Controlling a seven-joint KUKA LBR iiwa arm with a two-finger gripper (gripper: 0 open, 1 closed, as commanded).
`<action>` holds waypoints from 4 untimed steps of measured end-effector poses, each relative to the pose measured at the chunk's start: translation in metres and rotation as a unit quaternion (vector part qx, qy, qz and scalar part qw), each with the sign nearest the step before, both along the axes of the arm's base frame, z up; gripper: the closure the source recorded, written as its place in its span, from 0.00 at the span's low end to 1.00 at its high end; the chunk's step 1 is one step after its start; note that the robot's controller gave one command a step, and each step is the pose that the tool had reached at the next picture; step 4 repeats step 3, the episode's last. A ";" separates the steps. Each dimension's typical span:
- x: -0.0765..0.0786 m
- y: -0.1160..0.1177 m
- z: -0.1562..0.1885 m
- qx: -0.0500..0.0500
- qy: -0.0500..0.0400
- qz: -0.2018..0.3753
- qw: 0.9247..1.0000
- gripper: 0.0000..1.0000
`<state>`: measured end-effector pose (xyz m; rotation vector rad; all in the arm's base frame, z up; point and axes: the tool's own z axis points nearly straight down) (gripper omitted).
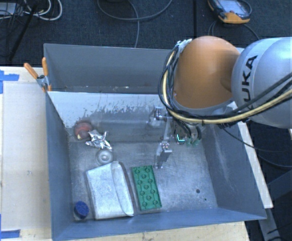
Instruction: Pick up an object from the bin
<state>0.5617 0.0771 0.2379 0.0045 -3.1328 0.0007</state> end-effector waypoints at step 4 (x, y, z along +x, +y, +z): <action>-0.031 -0.020 -0.012 0.001 -0.008 0.256 0.967 1.00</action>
Offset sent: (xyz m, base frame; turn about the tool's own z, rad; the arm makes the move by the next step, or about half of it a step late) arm -0.0369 -0.0106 -0.1630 -0.3795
